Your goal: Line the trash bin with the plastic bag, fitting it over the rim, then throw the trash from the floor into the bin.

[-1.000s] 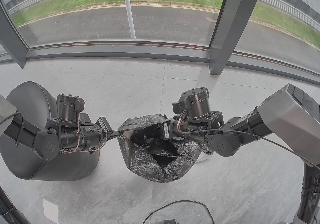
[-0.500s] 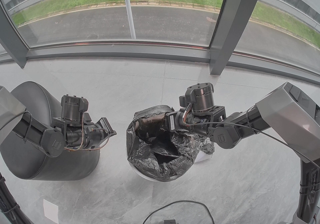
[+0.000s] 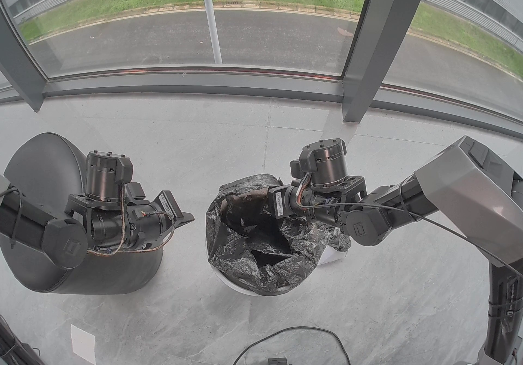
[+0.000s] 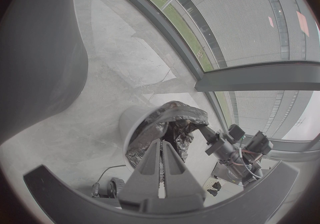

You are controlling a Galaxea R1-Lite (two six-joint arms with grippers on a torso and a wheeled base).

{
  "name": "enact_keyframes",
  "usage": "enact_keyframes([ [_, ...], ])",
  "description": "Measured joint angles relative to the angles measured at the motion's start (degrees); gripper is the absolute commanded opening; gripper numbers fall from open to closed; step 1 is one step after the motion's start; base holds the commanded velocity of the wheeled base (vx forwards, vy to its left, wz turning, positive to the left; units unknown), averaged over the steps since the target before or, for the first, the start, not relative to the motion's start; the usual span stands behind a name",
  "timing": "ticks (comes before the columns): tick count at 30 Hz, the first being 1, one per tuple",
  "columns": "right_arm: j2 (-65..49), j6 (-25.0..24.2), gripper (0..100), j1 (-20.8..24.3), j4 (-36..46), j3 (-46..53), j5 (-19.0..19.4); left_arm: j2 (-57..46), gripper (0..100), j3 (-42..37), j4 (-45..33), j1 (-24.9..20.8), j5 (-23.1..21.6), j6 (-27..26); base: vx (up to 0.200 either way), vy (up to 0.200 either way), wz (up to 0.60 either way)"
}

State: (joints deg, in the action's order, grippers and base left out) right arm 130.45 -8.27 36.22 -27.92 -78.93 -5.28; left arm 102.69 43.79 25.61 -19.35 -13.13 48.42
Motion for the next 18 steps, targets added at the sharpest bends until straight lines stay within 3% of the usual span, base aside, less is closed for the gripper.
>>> enact_keyframes([
  [1, 0.0, 0.0, 0, 0.1, 0.0, 0.0, 0.0, -0.6, 0, -0.3, 0.0, -0.3, 0.0, 0.3, 0.000, 0.000, 0.00],
  [2, 0.0, 0.0, 0, 0.1, 0.0, 0.1, 0.0, -1.1, 100, -0.6, -0.1, -0.5, 0.0, 0.4, 0.000, 0.000, 0.00],
  [8, 0.0, 0.0, 0, 0.1, 0.0, 0.1, 0.0, -2.3, 100, -2.3, 0.1, -2.9, 0.2, -2.7, 0.000, 0.000, 0.00],
  [14, 0.0, -0.2, 0, 0.0, 0.0, 0.0, 0.0, -1.6, 100, -4.9, 2.7, -5.0, 3.1, -18.2, 0.000, 0.000, 0.00],
  [18, 0.0, -0.3, 0, 0.0, -0.1, 0.0, 0.0, 0.3, 100, -6.7, 9.9, -5.6, 5.5, -26.5, 0.000, 0.000, 0.00],
])
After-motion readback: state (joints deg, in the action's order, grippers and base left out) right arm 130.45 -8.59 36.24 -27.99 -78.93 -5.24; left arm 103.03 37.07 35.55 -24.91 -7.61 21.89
